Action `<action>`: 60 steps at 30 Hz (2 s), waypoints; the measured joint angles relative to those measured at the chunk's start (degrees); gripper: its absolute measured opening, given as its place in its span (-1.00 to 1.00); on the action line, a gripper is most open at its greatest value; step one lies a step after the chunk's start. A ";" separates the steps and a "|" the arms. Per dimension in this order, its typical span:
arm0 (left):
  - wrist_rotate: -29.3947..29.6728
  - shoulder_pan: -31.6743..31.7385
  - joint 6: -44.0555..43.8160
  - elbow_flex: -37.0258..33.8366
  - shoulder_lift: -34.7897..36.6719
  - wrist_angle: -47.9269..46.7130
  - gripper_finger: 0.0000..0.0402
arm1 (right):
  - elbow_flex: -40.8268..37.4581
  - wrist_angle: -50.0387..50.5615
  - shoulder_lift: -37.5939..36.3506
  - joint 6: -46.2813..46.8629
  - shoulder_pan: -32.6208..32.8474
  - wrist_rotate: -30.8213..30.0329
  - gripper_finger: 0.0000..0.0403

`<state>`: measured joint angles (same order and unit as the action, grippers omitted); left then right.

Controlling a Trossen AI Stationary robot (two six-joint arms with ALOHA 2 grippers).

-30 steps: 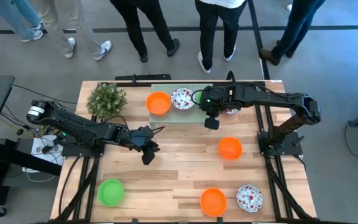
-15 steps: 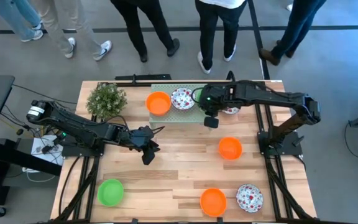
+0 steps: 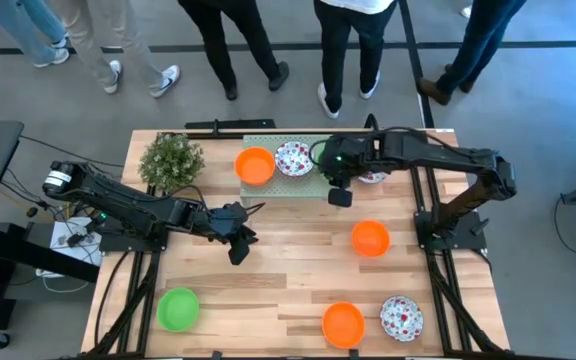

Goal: Pick & Place Mini bowls
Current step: Stack the orange bowl onto the stacked orange bowls on the shelf

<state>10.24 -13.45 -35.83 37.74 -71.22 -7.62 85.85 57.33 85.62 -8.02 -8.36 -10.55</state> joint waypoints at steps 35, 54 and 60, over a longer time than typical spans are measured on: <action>-0.13 -2.80 0.01 0.00 0.02 0.22 -0.48 | -15.12 2.03 -0.68 37.73 23.90 4.55 -0.64; 0.02 -3.32 0.02 0.00 0.02 0.98 -0.48 | -30.26 -3.04 -0.33 60.50 26.36 9.71 -0.64; 0.02 -3.32 0.02 0.00 0.02 1.28 -0.48 | -30.26 -4.21 -0.32 60.40 26.34 7.08 -0.64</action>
<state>10.26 -16.78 -35.81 37.74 -71.20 -6.34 55.59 53.12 85.30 52.38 17.98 -3.47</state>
